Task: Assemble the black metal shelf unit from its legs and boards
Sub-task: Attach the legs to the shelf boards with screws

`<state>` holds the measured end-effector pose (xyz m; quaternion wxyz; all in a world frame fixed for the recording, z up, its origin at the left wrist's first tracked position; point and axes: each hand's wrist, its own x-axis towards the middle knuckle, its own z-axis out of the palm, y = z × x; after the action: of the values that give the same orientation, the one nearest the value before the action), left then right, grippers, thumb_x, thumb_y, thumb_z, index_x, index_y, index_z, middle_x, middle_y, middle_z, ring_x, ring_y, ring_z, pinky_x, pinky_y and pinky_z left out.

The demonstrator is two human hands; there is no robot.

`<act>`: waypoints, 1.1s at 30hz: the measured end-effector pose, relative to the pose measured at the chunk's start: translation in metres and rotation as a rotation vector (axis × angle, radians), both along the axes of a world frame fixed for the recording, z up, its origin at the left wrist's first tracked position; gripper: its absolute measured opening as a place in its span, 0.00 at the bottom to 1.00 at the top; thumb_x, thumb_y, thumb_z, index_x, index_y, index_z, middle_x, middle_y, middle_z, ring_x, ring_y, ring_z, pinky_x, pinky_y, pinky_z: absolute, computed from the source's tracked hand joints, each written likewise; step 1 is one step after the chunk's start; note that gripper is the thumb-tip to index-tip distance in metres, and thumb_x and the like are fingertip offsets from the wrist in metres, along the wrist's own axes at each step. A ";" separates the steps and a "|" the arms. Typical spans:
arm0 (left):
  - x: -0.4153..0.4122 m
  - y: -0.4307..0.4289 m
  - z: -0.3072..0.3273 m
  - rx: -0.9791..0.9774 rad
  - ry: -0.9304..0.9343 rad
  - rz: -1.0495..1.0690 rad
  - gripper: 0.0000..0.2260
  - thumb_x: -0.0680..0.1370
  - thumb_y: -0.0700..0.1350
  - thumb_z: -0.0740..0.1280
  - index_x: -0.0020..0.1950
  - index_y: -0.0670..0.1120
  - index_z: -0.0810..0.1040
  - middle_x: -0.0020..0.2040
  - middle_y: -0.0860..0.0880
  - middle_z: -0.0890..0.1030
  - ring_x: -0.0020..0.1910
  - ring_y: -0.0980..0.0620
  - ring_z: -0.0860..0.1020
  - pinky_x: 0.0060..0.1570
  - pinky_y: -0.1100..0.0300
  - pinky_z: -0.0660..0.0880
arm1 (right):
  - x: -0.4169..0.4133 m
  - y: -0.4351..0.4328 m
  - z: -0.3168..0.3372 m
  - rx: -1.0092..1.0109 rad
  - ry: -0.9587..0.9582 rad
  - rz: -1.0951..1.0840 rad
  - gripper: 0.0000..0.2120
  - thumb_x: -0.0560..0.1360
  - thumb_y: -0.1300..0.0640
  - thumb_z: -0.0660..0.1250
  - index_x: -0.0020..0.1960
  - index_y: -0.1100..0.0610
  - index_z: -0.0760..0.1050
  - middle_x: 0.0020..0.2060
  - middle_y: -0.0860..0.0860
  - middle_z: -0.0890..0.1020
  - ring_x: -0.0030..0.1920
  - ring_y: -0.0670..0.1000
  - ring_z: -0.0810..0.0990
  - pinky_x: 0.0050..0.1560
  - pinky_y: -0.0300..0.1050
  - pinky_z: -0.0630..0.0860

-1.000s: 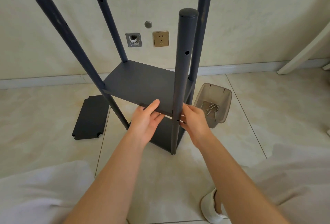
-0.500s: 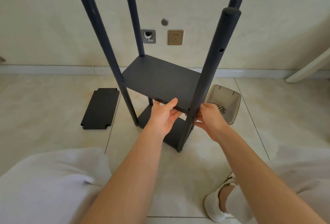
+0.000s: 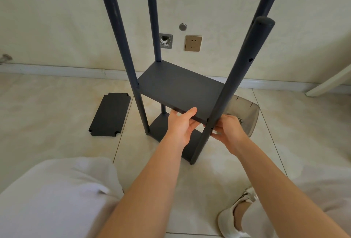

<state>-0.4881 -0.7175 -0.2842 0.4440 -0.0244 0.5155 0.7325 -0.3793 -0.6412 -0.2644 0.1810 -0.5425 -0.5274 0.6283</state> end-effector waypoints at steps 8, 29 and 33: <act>-0.020 -0.010 0.003 0.055 -0.142 0.097 0.13 0.80 0.44 0.70 0.64 0.48 0.76 0.58 0.44 0.83 0.55 0.44 0.84 0.55 0.48 0.81 | 0.005 0.009 -0.005 0.050 -0.055 0.065 0.11 0.84 0.60 0.55 0.61 0.55 0.75 0.54 0.58 0.82 0.52 0.59 0.83 0.57 0.61 0.80; -0.087 -0.027 0.012 0.052 -0.120 0.437 0.19 0.84 0.47 0.64 0.74 0.46 0.67 0.51 0.47 0.80 0.61 0.41 0.79 0.61 0.41 0.76 | 0.013 0.032 -0.009 0.027 0.019 0.033 0.13 0.85 0.60 0.52 0.60 0.55 0.75 0.51 0.55 0.81 0.46 0.56 0.84 0.55 0.59 0.81; -0.077 -0.033 0.006 0.114 -0.170 0.381 0.13 0.82 0.47 0.67 0.65 0.45 0.73 0.53 0.45 0.83 0.53 0.44 0.83 0.56 0.44 0.79 | 0.015 0.029 -0.009 0.021 0.039 0.019 0.13 0.85 0.58 0.52 0.52 0.51 0.75 0.51 0.55 0.81 0.53 0.59 0.81 0.62 0.64 0.76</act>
<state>-0.5654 -0.7503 -0.2782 0.3403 -0.1580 0.4199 0.8264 -0.3646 -0.6121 -0.2733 0.1911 -0.5232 -0.5352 0.6350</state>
